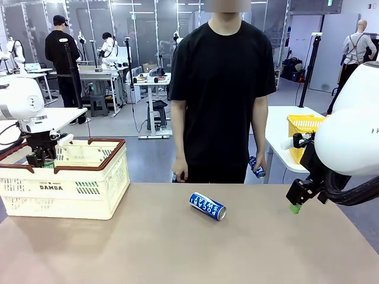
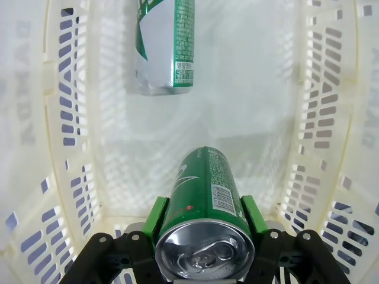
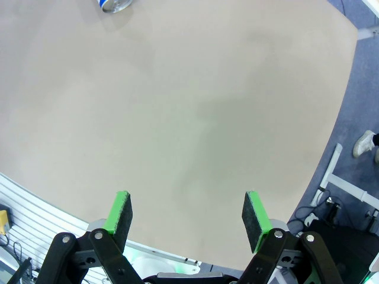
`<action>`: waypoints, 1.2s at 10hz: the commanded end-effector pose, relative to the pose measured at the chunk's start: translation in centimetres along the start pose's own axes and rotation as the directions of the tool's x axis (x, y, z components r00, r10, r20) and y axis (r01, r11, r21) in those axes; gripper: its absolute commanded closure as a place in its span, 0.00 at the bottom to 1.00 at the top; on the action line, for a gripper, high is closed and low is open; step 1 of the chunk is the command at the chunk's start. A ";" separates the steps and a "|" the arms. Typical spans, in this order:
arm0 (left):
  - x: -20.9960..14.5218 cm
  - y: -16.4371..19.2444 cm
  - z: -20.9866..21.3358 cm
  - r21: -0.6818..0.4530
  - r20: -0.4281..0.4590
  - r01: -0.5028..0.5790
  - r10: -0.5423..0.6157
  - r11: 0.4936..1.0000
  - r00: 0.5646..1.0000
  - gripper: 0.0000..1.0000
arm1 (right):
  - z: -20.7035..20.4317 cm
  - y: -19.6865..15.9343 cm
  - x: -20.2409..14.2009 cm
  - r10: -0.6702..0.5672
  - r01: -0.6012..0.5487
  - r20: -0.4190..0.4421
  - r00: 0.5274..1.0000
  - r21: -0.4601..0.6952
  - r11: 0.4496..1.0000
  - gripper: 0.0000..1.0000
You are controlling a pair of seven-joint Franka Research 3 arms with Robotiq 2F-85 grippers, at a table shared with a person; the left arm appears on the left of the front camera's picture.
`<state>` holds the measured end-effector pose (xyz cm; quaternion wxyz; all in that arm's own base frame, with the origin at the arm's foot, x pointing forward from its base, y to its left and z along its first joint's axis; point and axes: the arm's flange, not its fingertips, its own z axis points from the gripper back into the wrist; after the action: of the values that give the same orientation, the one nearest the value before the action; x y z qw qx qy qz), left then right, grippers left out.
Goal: Place the drinks into the Shopping basket.
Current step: Pick up one drink and place it into the Shopping basket.
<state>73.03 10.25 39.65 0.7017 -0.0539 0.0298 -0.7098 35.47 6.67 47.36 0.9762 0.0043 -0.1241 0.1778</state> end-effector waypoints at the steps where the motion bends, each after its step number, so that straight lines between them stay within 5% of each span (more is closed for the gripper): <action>1: -0.2 1.2 0.7 -0.021 0.010 0.028 -0.028 0.999 1.000 0.40 | 0.0 0.0 0.0 0.005 -0.005 -0.003 1.000 0.007 1.000 0.07; 12: 0.3 2.1 -2.8 0.004 0.029 0.064 -0.064 0.998 0.998 0.40 | 0.0 0.0 0.0 0.005 -0.005 -0.003 1.000 0.007 1.000 0.07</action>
<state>74.03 9.75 37.86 0.6832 -0.0624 0.0234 -0.7271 35.47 6.67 47.36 0.9762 0.0043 -0.1241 0.1778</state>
